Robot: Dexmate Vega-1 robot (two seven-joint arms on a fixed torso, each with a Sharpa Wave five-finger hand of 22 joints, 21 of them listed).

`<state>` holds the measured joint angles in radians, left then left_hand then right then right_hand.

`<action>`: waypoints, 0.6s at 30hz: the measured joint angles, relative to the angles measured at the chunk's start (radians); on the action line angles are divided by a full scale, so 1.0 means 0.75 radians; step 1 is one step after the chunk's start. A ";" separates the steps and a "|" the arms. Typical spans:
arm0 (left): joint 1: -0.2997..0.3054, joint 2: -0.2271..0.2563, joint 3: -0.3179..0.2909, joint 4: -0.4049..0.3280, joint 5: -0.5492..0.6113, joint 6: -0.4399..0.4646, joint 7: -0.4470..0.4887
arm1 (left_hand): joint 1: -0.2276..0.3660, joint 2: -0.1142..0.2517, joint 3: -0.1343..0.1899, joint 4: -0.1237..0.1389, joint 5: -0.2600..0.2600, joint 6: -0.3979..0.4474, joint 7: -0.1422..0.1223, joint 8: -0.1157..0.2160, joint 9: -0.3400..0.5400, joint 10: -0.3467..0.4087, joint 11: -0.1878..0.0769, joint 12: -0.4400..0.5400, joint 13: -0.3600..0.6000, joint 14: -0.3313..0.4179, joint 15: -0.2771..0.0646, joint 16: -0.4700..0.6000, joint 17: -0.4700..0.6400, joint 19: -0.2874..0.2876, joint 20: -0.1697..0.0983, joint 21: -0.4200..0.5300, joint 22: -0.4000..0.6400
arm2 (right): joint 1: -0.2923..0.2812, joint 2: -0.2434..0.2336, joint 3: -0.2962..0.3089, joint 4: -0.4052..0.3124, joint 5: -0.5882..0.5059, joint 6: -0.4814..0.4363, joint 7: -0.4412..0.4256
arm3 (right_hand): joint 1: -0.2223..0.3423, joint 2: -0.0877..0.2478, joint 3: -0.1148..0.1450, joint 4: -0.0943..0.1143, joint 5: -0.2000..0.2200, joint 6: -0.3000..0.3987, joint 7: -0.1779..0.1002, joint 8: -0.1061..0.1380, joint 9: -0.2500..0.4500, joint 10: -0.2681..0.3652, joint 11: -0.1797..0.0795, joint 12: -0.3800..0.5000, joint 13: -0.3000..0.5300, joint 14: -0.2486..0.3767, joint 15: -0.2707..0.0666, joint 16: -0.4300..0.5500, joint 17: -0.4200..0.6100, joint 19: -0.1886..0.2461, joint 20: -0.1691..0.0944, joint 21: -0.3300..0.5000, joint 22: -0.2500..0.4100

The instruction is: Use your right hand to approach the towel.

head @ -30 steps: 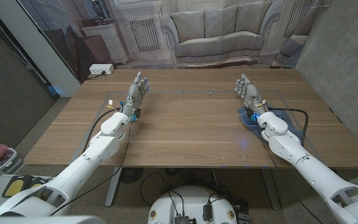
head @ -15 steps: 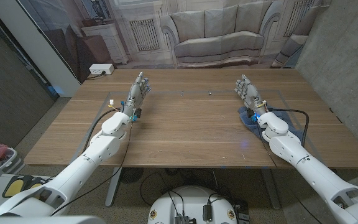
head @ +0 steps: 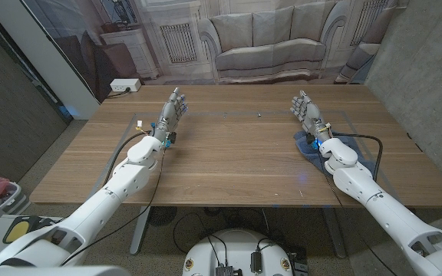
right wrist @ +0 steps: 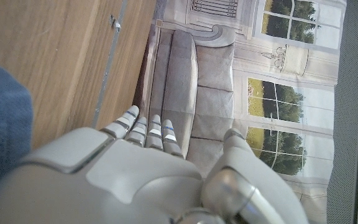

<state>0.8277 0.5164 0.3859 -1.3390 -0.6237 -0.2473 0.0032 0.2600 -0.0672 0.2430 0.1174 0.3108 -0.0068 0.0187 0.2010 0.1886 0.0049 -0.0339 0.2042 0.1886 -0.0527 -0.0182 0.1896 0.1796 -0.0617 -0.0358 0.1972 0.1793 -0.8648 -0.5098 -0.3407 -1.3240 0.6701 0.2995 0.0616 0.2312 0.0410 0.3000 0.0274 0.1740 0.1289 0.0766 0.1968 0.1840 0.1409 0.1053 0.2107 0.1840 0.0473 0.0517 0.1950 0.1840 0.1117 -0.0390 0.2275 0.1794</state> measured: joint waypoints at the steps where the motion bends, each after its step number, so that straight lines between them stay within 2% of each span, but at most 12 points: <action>1: 0.000 0.000 0.000 0.000 0.001 0.001 0.000 | 0.000 0.000 0.000 0.000 0.000 0.001 -0.001 0.000 0.000 0.000 0.000 0.000 0.000 0.000 0.000 0.000 0.000 0.000 0.000 0.000 0.000 | -0.002 -0.001 0.001 -0.004 0.000 0.001 0.002 | 0.000 0.000 0.000 0.000 0.000 0.000 0.000 0.000 0.000 0.000 0.000 0.000 0.000 0.000 0.000 0.000 0.000 0.000 0.000 0.000 0.000; 18: 0.020 0.021 0.001 -0.049 0.018 0.005 0.013 | 0.028 0.010 0.009 -0.009 0.000 0.021 -0.006 0.010 0.000 0.019 -0.005 0.010 0.000 0.019 0.004 0.000 0.000 0.013 0.002 0.000 0.000 | -0.047 -0.030 0.019 -0.063 0.005 0.034 0.013 | 0.000 0.000 0.000 0.000 0.000 0.014 0.000 0.000 0.000 0.000 0.000 0.000 0.000 0.005 0.005 0.000 0.000 0.007 0.007 0.000 0.000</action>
<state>0.8430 0.5319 0.3865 -1.3760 -0.6100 -0.2438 0.0133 0.2811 -0.0594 0.2498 0.1105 0.3107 0.0088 0.0140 0.2088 0.1885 0.0192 -0.0373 0.2119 0.1885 -0.0386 -0.0149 0.1896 0.1795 -0.0523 -0.0340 0.1972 0.1791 -0.9000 -0.5326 -0.3267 -1.3716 0.6736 0.3250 0.0711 0.2312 0.0411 0.2999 0.0274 0.1740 0.1396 0.0766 0.1968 0.1839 0.1408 0.1053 0.2107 0.1839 0.0513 0.0557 0.1950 0.1839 0.1171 -0.0335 0.2275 0.1793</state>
